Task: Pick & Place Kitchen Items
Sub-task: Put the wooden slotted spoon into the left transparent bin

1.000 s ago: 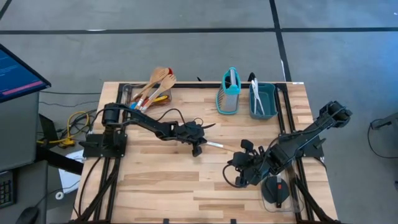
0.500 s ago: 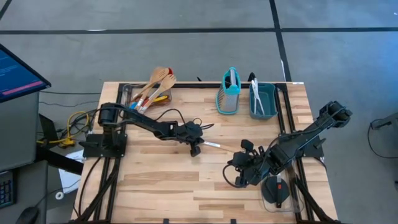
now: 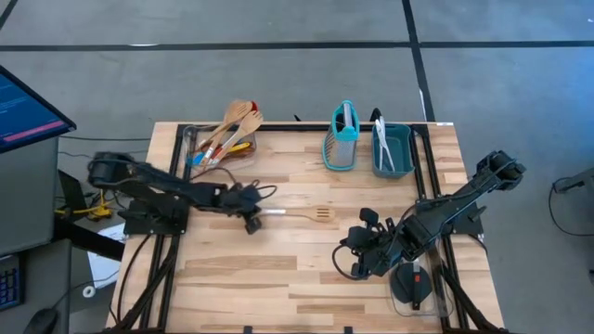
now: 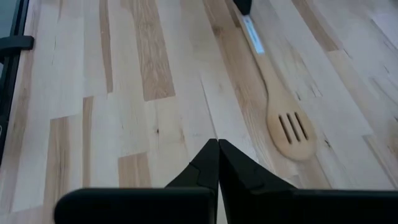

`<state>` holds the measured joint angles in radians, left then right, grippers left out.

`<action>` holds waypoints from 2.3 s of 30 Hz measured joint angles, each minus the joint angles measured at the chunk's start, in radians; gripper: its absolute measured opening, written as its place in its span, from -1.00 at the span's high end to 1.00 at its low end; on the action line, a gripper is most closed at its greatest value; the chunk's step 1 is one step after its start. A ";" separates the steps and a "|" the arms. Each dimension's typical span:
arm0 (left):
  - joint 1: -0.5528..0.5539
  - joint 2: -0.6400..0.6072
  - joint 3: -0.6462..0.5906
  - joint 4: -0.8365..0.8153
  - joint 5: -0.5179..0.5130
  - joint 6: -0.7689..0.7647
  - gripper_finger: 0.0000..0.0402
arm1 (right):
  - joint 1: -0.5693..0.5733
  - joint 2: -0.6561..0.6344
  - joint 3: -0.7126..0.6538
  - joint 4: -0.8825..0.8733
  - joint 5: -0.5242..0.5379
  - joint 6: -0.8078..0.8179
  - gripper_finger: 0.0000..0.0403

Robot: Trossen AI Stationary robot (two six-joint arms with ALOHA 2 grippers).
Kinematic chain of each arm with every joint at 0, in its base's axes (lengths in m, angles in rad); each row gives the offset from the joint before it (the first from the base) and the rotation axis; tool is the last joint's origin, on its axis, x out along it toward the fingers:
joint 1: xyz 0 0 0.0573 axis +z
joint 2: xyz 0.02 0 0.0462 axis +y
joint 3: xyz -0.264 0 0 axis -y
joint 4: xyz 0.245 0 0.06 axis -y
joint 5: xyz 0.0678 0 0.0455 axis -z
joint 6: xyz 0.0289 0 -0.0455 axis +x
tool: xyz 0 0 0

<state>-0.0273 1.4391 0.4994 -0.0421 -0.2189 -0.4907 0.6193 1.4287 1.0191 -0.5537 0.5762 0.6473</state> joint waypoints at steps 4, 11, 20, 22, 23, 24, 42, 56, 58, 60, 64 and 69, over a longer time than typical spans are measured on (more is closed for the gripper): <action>-0.014 -0.076 -0.074 0.016 -0.038 -0.069 0.99 | -0.010 0.000 0.000 0.002 0.000 0.000 1.00; -0.018 -0.106 -0.090 0.033 -0.044 -0.071 0.99 | -0.050 0.000 0.000 0.021 -0.002 0.000 1.00; -0.025 -0.254 -0.076 0.040 -0.046 -0.014 0.99 | -0.120 0.000 0.000 0.022 -0.003 -0.005 1.00; -0.041 -0.295 -0.076 0.041 -0.047 -0.013 0.99 | -0.128 0.002 -0.002 0.031 -0.006 -0.030 1.00; -0.051 -0.309 -0.076 0.045 -0.046 -0.013 0.99 | -0.131 0.013 -0.006 0.047 -0.007 -0.046 1.00; -0.060 -0.322 -0.075 0.044 -0.045 -0.012 0.99 | -0.133 0.028 -0.010 0.070 -0.010 -0.063 1.00; -0.163 -0.328 -0.075 0.067 -0.136 -0.073 0.99 | -0.190 0.428 -0.007 0.442 -0.002 -0.340 1.00; -0.123 -0.093 -0.075 0.291 -0.196 -0.071 0.99 | -0.293 0.509 0.012 0.602 -0.103 -0.440 1.00; -0.099 -0.059 -0.074 0.341 -0.203 -0.067 0.99 | -0.297 0.510 0.010 0.605 -0.103 -0.445 1.00; -0.070 -0.024 -0.073 0.394 -0.183 -0.055 0.99 | -0.307 0.510 0.012 0.626 -0.116 -0.467 1.00; -0.015 0.042 -0.073 0.449 -0.093 -0.044 0.99 | -0.336 0.519 0.016 0.624 -0.190 -0.466 1.00; 0.014 0.100 -0.067 0.469 -0.079 -0.044 0.99 | -0.364 0.539 0.016 0.624 -0.211 -0.471 1.00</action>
<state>-0.0131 1.5388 0.4328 0.4271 -0.2977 -0.5350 0.2557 1.9682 1.0353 0.0699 0.3652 0.1768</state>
